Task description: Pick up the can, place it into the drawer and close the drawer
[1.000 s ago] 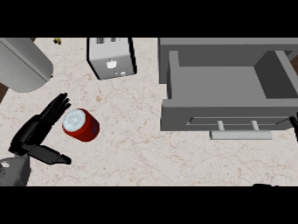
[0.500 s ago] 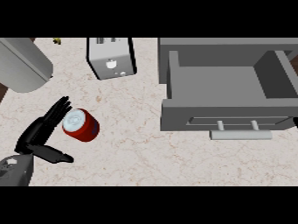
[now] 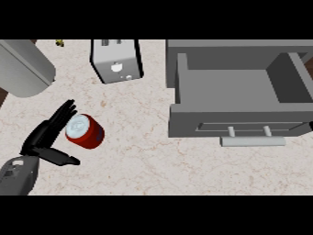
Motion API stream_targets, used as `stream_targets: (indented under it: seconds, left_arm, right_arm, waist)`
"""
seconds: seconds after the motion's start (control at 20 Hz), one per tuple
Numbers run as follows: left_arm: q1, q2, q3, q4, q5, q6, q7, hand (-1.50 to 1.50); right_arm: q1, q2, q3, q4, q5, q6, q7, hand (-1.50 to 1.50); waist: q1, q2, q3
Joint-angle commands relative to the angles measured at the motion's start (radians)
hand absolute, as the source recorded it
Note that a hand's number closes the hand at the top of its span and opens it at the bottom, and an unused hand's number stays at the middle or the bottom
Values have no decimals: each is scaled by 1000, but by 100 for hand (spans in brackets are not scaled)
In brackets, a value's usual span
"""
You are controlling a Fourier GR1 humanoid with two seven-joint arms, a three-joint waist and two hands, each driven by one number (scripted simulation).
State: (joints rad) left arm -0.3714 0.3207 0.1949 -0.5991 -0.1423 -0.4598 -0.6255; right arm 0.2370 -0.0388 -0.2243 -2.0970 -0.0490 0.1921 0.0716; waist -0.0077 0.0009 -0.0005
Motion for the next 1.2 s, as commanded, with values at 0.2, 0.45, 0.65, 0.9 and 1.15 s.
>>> stream_targets:
  seconds: [0.2,0.45,0.65,0.9,1.15]
  left_arm:
    - [-77,-17,-17,121,-43,54,-61,-150]
    - [-103,-36,-15,237,-59,74,-166,-150]
    - [-132,-73,-26,237,-54,76,-117,-150]
    - [-183,-56,-21,196,-33,46,-35,-150]
    - [-108,-94,-51,98,-29,40,-40,-150]
  right_arm:
    - [43,23,-16,32,-9,30,-75,-150]
    - [-54,-5,-21,12,-15,0,44,-150]
    - [28,20,-24,-32,-15,20,4,-150]
    - [34,24,2,-89,-15,22,84,-150]
    - [-17,19,-21,-26,-30,12,44,-150]
  waist:
    - [-4,1,0]
    - [-4,3,-1]
    - [-5,1,0]
    - [-2,0,0]
    - [6,-2,1]
